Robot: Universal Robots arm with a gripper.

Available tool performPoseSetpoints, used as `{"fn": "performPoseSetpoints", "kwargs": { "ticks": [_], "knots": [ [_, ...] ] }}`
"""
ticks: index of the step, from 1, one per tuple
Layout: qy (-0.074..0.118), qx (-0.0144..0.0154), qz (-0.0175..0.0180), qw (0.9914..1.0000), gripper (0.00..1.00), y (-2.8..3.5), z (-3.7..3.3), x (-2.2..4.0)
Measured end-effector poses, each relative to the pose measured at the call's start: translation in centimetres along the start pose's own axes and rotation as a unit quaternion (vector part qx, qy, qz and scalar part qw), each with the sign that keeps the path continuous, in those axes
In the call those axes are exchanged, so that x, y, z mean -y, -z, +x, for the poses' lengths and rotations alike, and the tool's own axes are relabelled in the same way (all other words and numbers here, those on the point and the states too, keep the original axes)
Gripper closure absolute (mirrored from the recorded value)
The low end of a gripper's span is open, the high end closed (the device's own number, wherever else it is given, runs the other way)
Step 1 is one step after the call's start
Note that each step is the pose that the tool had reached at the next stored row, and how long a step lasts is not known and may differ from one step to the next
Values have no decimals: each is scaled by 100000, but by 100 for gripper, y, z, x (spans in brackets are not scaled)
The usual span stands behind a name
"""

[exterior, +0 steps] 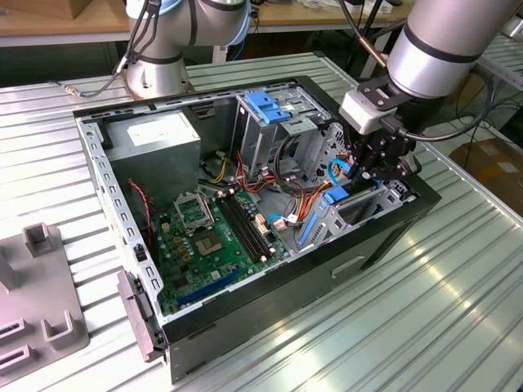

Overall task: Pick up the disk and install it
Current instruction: 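Insert the second disk wire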

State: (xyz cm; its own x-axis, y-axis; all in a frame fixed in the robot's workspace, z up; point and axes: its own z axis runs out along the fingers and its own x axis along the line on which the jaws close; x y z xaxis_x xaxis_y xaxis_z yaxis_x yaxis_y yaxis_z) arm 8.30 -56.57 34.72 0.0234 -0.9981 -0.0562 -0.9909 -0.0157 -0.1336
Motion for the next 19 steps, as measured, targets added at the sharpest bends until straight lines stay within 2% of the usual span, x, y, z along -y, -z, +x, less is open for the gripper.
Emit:
{"fn": "performPoseSetpoints", "kwargs": {
  "ticks": [2,6,10,15,19],
  "knots": [
    [-86,16,7,100000,84,-9,7,1],
    [-133,236,10,100000,84,-29,15,-2],
    [-186,512,5,99999,84,-87,25,-12],
    [-165,498,21,99999,84,-69,24,-7],
    [-164,475,19,99999,84,20,18,5]
  ]
}}
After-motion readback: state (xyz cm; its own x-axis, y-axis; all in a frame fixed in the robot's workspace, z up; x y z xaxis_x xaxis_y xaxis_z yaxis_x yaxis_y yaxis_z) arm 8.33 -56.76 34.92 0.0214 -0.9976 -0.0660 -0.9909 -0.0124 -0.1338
